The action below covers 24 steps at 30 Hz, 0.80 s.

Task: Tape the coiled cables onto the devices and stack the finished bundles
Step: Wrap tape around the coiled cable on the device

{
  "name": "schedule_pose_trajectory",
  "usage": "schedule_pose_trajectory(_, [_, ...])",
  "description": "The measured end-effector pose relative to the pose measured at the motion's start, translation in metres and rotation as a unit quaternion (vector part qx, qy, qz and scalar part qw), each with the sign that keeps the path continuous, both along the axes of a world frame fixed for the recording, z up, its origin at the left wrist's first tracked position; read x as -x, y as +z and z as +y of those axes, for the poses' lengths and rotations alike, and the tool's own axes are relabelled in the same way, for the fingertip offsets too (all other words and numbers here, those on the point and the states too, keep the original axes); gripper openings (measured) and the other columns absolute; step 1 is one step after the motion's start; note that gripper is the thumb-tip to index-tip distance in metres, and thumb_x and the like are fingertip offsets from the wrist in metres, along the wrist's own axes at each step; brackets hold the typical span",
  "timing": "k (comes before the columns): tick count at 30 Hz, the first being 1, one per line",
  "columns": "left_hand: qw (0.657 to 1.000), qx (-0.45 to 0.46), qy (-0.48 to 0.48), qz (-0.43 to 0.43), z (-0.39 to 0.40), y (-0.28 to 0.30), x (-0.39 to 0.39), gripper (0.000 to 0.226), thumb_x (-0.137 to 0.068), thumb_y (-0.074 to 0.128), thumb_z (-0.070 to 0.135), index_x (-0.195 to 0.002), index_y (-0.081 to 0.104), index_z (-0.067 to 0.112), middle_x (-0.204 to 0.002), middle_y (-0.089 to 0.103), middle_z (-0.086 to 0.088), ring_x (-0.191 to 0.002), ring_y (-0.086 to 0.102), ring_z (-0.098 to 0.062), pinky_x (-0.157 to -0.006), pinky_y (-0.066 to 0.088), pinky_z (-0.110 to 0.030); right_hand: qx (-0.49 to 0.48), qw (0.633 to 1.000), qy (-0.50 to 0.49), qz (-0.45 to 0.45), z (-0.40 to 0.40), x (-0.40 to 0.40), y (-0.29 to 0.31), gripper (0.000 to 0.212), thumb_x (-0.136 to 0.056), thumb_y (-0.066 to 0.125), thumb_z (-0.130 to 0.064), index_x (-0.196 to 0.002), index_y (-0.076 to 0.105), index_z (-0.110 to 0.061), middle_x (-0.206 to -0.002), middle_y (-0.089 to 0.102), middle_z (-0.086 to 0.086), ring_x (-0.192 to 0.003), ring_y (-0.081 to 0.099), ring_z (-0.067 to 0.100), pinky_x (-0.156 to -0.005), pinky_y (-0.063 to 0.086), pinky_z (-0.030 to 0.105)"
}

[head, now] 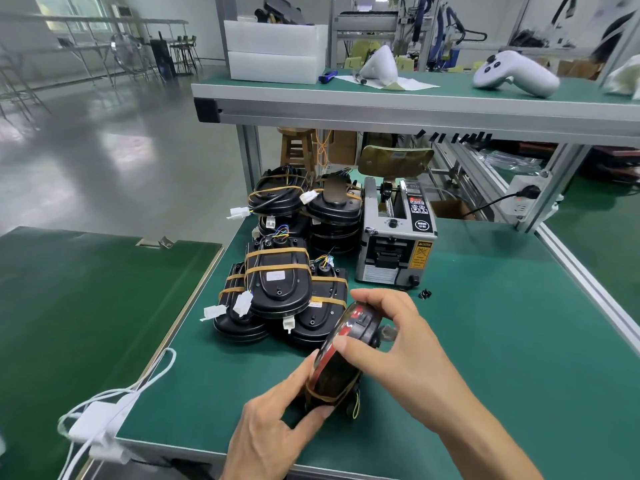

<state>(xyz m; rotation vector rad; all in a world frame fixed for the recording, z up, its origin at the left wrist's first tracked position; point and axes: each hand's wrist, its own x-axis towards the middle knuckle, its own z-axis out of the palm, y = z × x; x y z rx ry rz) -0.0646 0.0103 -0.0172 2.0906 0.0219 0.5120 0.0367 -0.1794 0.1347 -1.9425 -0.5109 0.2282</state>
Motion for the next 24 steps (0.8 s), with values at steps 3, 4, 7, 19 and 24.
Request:
schedule_pose_trajectory(3, [1.000,-0.002,-0.002,0.003,0.000,0.001,0.000,0.079,-0.088,0.080,0.044,-0.159,0.047,0.051,-0.141,0.067,0.028,-0.127,0.068,0.001,-0.107,0.055,-0.029,-0.030,0.999,0.012,0.022,-0.001,0.000,-0.002,0.072,-0.063,0.079,-0.065,-0.131,0.057,-0.053,-0.131,0.054,-0.030,-0.126,0.053,-0.010,-0.104,0.041,0.021])
schedule_pose_trajectory(4, [1.000,0.001,-0.001,0.002,0.000,0.001,0.000,0.078,-0.088,0.081,0.043,-0.159,0.047,0.050,-0.140,0.068,0.027,-0.126,0.069,0.000,-0.107,0.055,-0.030,-0.044,0.998,0.015,0.034,-0.002,-0.002,-0.002,0.074,-0.064,0.080,-0.065,-0.133,0.057,-0.054,-0.132,0.056,-0.030,-0.126,0.054,-0.010,-0.106,0.042,0.024])
schedule_pose_trajectory(7, [1.000,0.010,0.002,-0.006,-0.002,0.000,0.000,0.080,-0.087,0.082,0.042,-0.159,0.048,0.048,-0.136,0.071,0.025,-0.123,0.071,-0.002,-0.107,0.055,-0.029,-0.094,0.993,-0.004,0.065,-0.003,-0.010,-0.002,0.069,-0.067,0.075,-0.067,-0.133,0.061,-0.049,-0.127,0.066,-0.024,-0.124,0.059,-0.004,-0.112,0.045,0.036])
schedule_pose_trajectory(19, [1.000,-0.014,0.023,-0.004,-0.001,0.002,0.003,0.092,-0.077,0.085,0.045,-0.159,0.045,0.053,-0.133,0.070,0.031,-0.121,0.070,0.005,-0.102,0.050,-0.010,0.057,0.992,-0.022,-0.112,0.009,0.005,-0.016,0.102,-0.056,0.079,-0.075,-0.147,0.037,-0.052,-0.136,0.049,-0.039,-0.129,0.046,-0.014,-0.108,0.040,0.016])
schedule_pose_trajectory(24, [1.000,-0.008,0.018,0.005,-0.003,0.002,0.007,0.106,-0.071,0.092,0.042,-0.165,0.042,0.039,-0.150,0.062,0.025,-0.132,0.064,0.002,-0.104,0.047,-0.009,0.083,0.927,-0.035,-0.365,0.021,0.022,-0.036,0.098,-0.068,0.080,-0.063,-0.147,0.049,-0.016,-0.154,0.050,-0.003,-0.149,0.041,0.014,-0.127,0.021,0.042])
